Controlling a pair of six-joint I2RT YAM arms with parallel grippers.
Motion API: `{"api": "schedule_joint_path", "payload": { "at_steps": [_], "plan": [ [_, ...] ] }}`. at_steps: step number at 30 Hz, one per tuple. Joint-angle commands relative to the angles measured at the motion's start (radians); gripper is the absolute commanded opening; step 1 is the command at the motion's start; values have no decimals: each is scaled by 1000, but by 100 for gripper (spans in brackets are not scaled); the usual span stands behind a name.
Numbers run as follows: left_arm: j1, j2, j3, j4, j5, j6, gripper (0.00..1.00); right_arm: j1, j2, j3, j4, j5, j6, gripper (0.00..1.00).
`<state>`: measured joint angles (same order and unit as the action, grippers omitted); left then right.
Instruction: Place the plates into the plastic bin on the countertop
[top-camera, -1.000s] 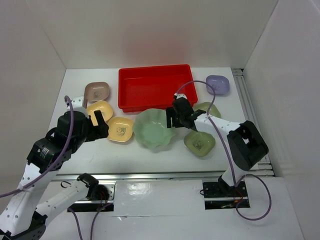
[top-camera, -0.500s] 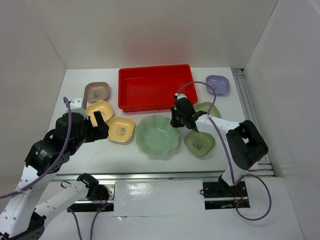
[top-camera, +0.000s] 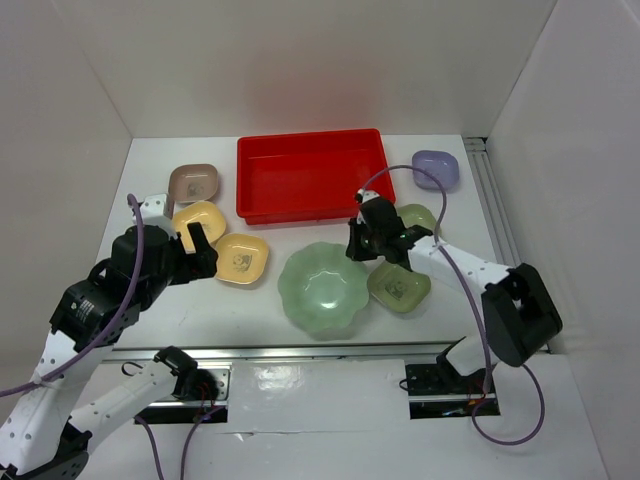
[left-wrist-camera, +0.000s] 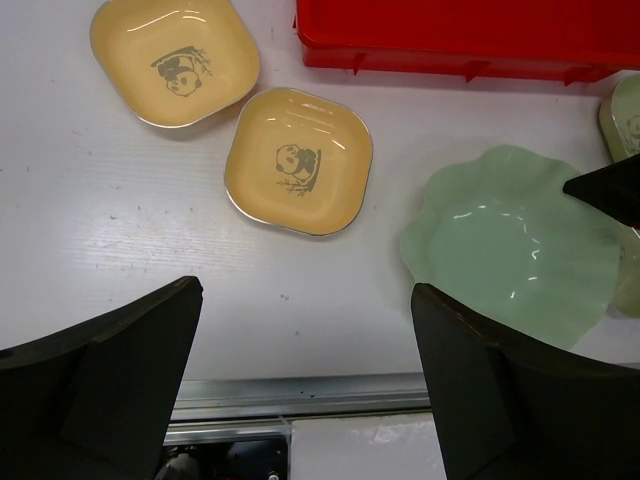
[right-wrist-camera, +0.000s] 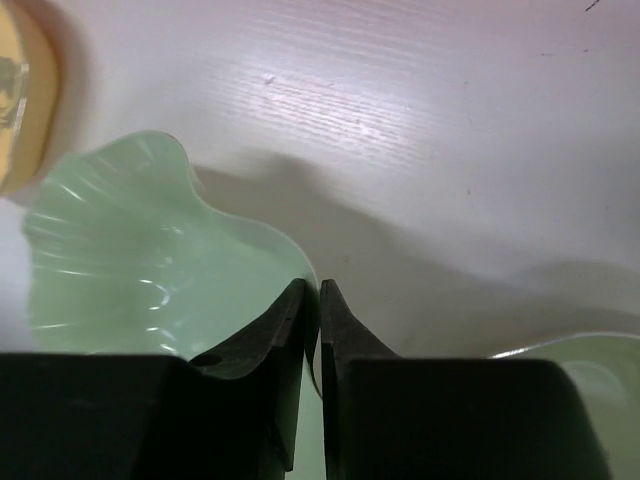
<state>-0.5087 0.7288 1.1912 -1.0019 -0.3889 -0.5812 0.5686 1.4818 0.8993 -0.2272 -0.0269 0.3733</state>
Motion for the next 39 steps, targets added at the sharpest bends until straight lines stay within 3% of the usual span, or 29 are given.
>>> {"api": "schedule_joint_path", "payload": {
  "at_steps": [1, 7, 11, 16, 20, 24, 32, 39],
  "plan": [
    [-5, -8, -1, 36, -15, 4, 99, -4, -90, 47, -104, -48, 13, 0],
    [-5, 1, -1, 36, -15, 4, 99, -30, -149, 156, -127, -125, 47, 0],
    [-5, 1, -1, 36, -15, 4, 99, -100, -89, 330, -127, -215, 68, 0],
    [-5, -18, -10, 36, -15, 4, 99, -194, 99, 568, -103, -341, 119, 0],
    [-5, -31, -19, 36, -15, 4, 99, -318, 279, 815, 6, -465, 275, 0],
    [-5, -40, -28, 36, -15, -5, 99, -366, 475, 996, 89, -466, 384, 0],
    [-5, -40, -38, 36, -5, -5, 99, -375, 785, 1141, 219, -446, 460, 0],
    [-5, -40, -61, 54, 22, -5, 99, -375, 906, 1240, 209, -407, 451, 0]
  ]
}}
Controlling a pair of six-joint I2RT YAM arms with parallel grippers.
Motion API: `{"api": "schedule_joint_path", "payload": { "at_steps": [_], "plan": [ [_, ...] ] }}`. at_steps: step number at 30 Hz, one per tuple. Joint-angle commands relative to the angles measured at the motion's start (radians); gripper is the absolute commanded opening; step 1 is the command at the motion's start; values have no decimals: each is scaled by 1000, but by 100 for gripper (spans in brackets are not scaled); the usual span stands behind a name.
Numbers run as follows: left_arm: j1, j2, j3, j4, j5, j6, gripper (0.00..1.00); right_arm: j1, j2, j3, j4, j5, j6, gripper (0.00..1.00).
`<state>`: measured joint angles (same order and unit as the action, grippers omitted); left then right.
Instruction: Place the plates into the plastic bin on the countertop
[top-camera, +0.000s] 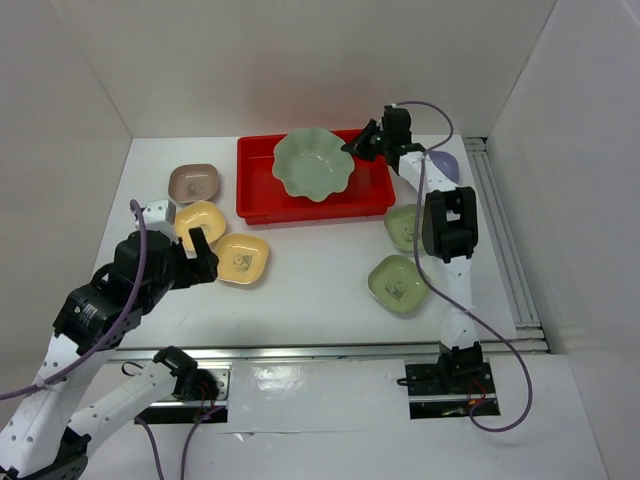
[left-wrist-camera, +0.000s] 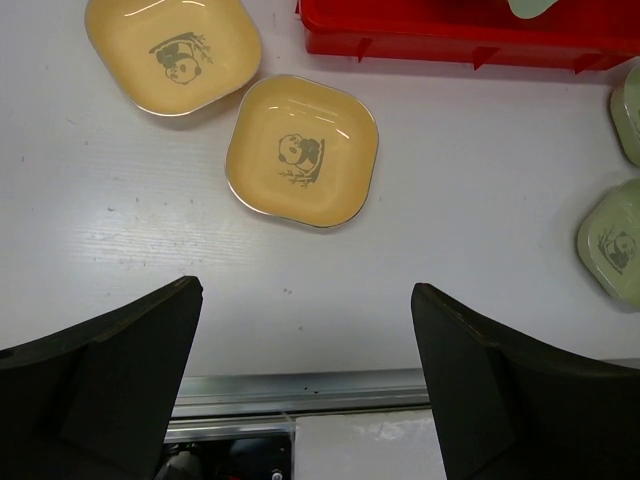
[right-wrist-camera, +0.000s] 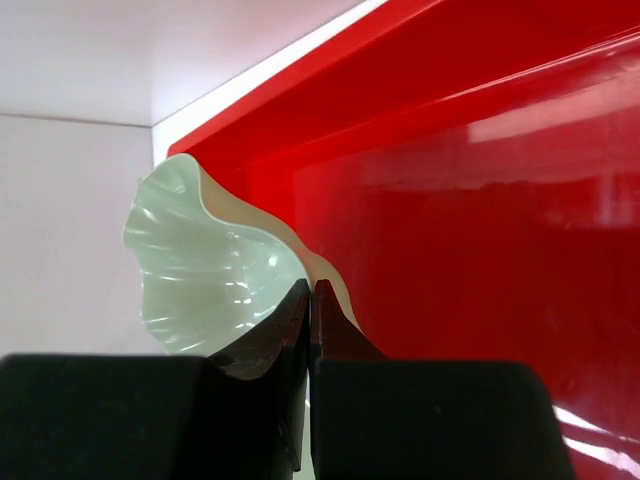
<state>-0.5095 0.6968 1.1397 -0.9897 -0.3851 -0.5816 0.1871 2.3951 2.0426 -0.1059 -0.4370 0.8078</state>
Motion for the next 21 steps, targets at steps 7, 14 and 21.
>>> {"api": "schedule_joint_path", "payload": {
  "at_steps": [7, 14, 21],
  "plan": [
    [-4, -8, -27, 51, 29, -4, 99, 15, 50, 143, 14, 32, -48, 11],
    [-4, 1, -37, 51, 51, -4, 99, 34, 41, 154, 5, 12, -79, 51],
    [-4, 10, -46, 69, 126, -14, 99, 45, -19, 211, -28, 0, -114, 100]
  ]
}}
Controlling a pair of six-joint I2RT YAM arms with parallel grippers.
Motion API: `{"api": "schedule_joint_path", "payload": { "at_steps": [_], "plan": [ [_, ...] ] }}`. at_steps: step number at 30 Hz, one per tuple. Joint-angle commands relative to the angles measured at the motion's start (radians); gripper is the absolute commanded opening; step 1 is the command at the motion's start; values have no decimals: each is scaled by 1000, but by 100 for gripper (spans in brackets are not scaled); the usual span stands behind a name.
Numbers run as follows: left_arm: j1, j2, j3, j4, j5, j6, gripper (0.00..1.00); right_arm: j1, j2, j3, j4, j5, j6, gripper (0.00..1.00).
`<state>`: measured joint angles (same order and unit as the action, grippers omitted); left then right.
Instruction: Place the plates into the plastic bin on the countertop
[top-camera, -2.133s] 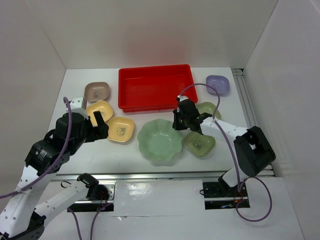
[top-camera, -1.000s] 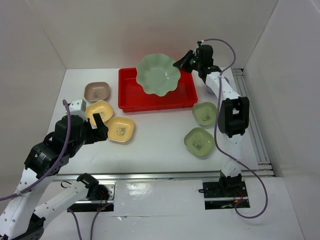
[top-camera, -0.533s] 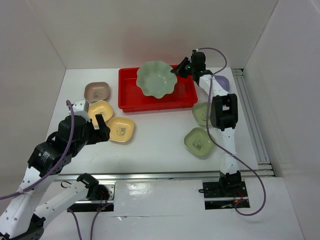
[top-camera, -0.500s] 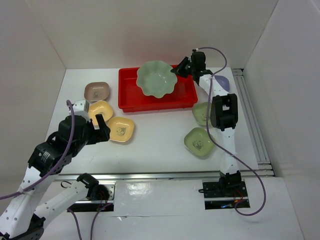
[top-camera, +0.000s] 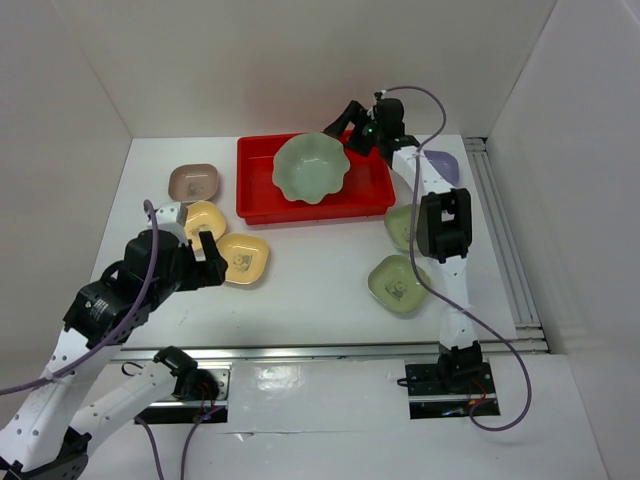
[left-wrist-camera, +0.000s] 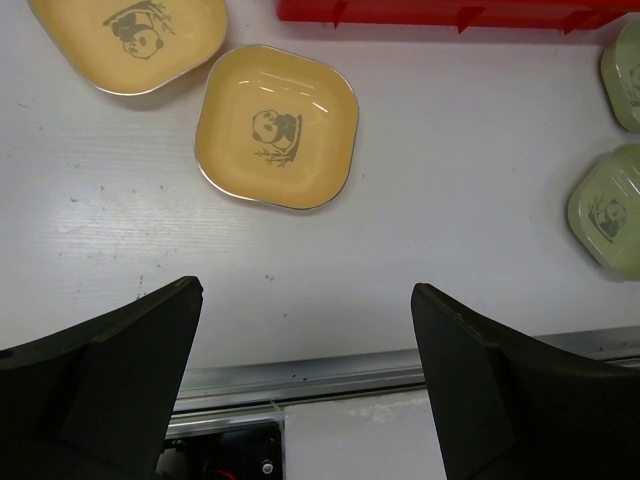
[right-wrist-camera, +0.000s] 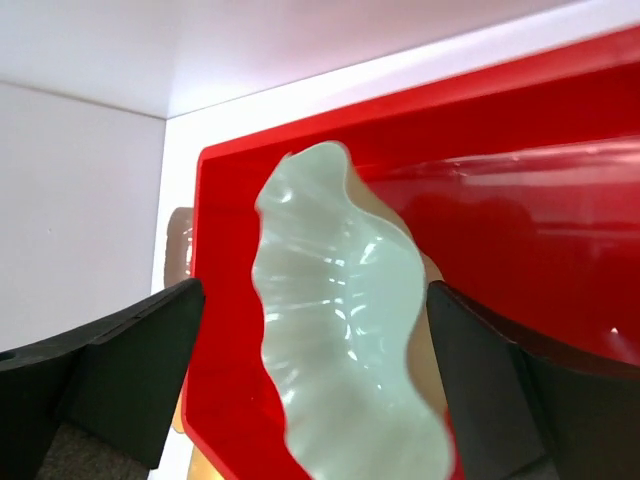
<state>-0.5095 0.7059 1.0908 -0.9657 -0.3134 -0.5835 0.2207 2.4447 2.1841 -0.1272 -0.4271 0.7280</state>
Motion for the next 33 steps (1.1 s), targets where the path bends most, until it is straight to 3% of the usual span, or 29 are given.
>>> {"api": "schedule_joint_path", "payload": {
  "at_steps": [1, 4, 9, 12, 15, 19, 23, 25, 28, 30, 33],
  "plan": [
    [-4, 10, 3, 54, 71, -12, 99, 11, -87, 84, -55, 1, -35, 100],
    [-4, 20, -17, 99, 147, -21, 99, 11, -149, 121, -135, 74, -90, 100],
    [-4, 30, -146, 261, 336, -56, 99, 31, -306, 63, -300, 441, -191, 100],
    [-4, 41, -204, 375, 399, -76, 99, 22, -351, 49, -367, 464, -214, 100],
    [-15, 59, -265, 513, 508, -107, 99, 35, -502, -90, -367, 552, -246, 100],
    [-79, 148, -339, 790, 562, -167, 99, 97, -777, -459, -336, 683, -289, 100],
    [-201, 337, -316, 973, 562, -115, 96, 109, -1007, -668, -379, 743, -299, 100],
    [-268, 496, -231, 984, 492, -73, 94, 132, -1125, -740, -417, 802, -299, 100],
    [-294, 698, -143, 1001, 461, -39, 94, 144, -1249, -762, -489, 913, -299, 100],
    [-305, 785, -79, 1025, 441, -19, 100, 144, -1296, -744, -521, 944, -309, 100],
    [-327, 960, 27, 1036, 404, 17, 100, 144, -1358, -692, -586, 955, -322, 100]
  ]
}}
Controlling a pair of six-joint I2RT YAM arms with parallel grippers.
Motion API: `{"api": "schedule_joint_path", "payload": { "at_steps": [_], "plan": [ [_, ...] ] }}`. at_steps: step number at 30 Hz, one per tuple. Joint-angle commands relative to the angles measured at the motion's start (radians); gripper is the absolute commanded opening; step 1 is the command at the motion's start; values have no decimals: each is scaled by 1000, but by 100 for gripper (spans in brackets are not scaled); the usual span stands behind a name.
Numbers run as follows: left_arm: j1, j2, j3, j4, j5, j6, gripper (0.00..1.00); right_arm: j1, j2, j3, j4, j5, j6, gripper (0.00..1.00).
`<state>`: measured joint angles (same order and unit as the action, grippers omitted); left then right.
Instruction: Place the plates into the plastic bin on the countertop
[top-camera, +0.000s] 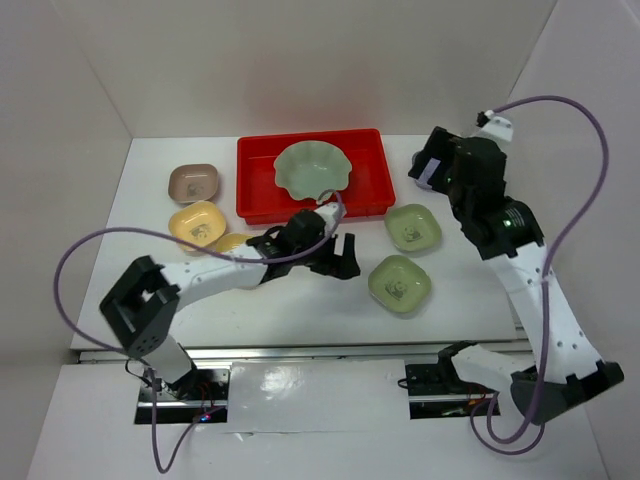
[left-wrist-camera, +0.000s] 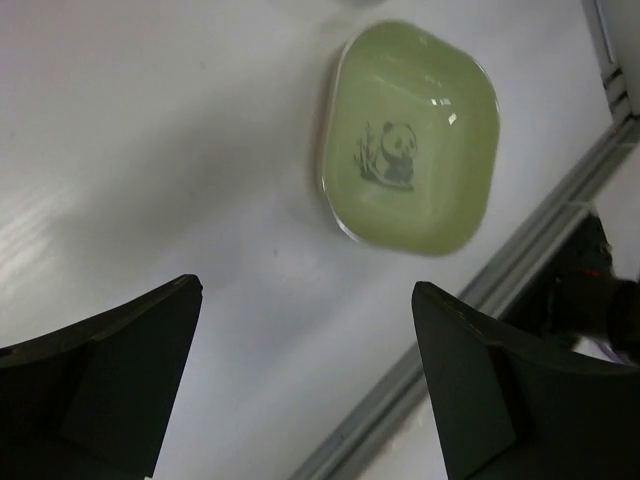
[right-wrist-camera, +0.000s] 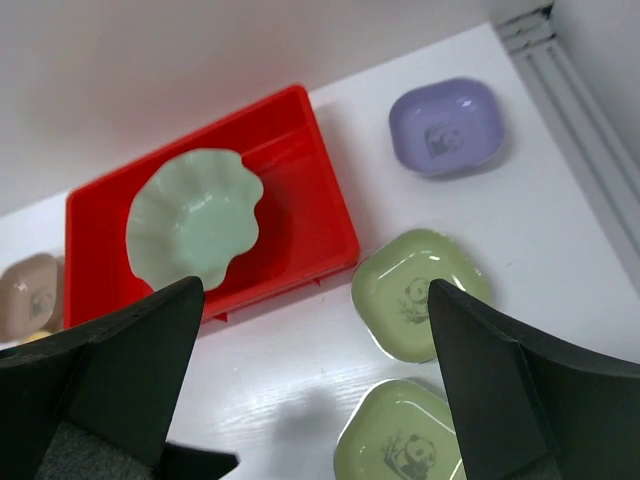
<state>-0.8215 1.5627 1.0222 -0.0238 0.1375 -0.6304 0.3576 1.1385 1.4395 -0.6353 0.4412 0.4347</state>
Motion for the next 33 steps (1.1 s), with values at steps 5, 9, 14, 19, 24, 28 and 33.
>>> {"api": "schedule_joint_path", "payload": {
  "at_steps": [5, 9, 14, 19, 24, 28, 33],
  "plan": [
    [-80, 347, 327, 19, -140, 103, 100, 7, -144, 68, -87, 50, -47, 100],
    [-91, 482, 435, -31, -153, 113, 98, 7, -168, 56, -86, 2, -70, 100],
    [-100, 537, 458, -61, -194, 104, 85, 7, -168, 70, -86, -19, -70, 100],
    [-110, 573, 424, -59, -233, 64, 59, 7, -178, 52, -64, -41, -70, 100],
    [-133, 527, 401, -97, -266, 64, 0, 7, -178, 42, -55, -41, -70, 100],
    [-179, 415, 317, -151, -280, 122, 0, 7, -178, 42, -55, -41, -70, 100],
    [-188, 229, 266, -247, -335, 107, 0, 7, -187, 42, -55, -32, -70, 100]
  ]
}}
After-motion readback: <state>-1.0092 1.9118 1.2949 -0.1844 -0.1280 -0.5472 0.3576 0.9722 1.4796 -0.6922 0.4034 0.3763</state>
